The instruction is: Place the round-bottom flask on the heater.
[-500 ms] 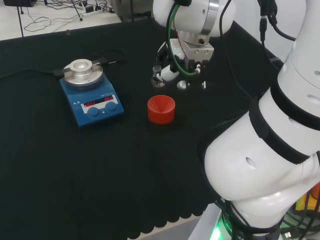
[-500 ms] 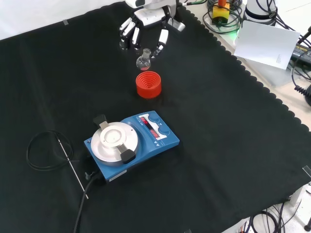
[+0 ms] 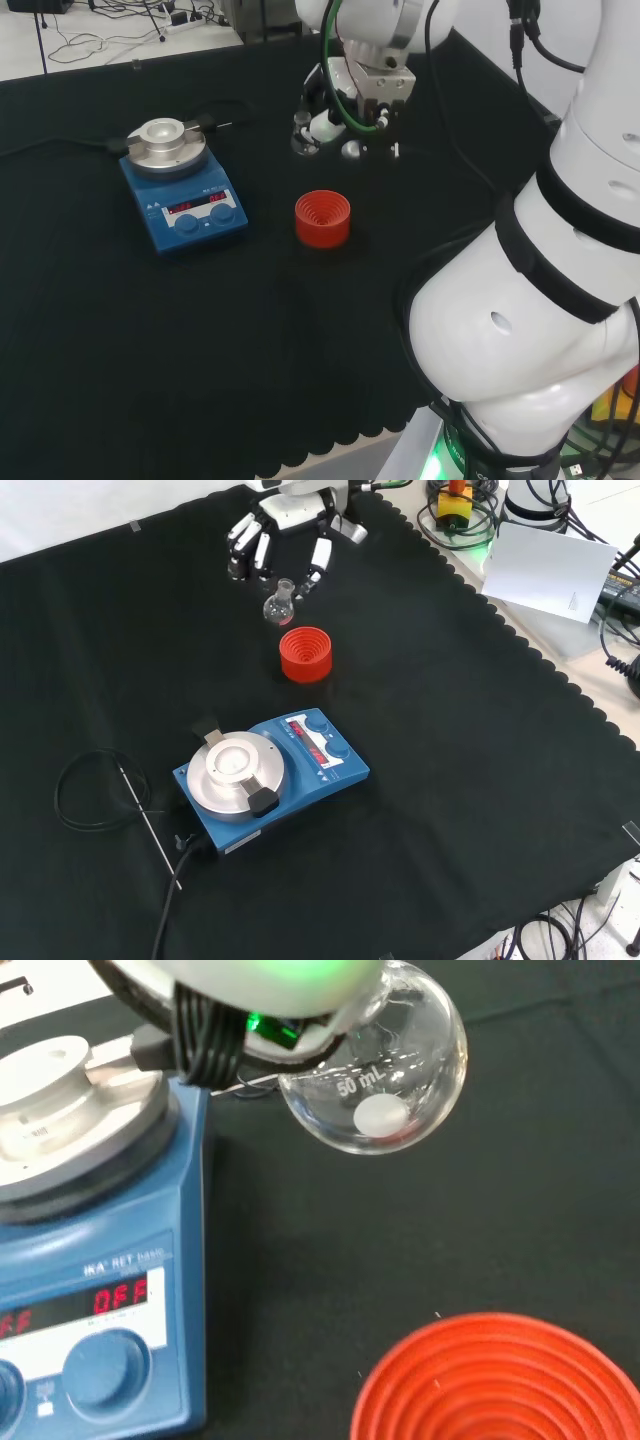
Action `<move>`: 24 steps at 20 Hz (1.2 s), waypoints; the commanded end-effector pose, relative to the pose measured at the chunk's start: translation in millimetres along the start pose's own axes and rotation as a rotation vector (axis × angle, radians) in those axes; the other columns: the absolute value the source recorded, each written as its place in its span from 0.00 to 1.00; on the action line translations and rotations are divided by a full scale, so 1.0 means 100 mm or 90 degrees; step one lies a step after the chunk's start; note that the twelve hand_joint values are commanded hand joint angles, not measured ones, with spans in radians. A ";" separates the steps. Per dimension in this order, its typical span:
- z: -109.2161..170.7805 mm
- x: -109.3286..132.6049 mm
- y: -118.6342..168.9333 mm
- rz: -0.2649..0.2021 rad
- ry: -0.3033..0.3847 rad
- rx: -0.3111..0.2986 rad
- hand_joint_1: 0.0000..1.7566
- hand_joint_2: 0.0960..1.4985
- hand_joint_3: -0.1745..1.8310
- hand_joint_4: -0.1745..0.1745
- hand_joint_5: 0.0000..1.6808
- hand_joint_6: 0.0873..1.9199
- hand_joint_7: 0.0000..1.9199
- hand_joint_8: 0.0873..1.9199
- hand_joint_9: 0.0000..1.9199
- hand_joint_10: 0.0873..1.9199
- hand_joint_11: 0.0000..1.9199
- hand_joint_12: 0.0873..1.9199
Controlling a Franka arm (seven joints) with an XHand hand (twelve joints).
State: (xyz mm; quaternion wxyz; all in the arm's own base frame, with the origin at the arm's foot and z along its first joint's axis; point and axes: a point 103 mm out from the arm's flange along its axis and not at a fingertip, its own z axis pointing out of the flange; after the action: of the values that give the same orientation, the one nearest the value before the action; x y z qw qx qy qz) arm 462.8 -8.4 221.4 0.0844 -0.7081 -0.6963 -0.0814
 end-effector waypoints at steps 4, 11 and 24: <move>-0.01 0.48 0.54 -0.051 0.013 0.022 0.64 0.40 0.47 0.81 0.70 0.44 0.25 0.30 0.38 0.24 0.21 0.66; 0.05 0.80 0.88 -0.089 0.011 0.042 0.64 0.40 0.47 0.80 0.70 0.44 0.25 0.30 0.38 0.24 0.21 0.66; 0.20 1.27 1.35 -0.137 0.006 0.063 0.64 0.39 0.47 0.80 0.70 0.44 0.25 0.30 0.38 0.24 0.21 0.66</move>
State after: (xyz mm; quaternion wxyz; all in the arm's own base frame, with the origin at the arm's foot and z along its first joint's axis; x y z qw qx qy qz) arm 589.2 86.8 234.2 0.1017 -0.6422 -0.7565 -0.0703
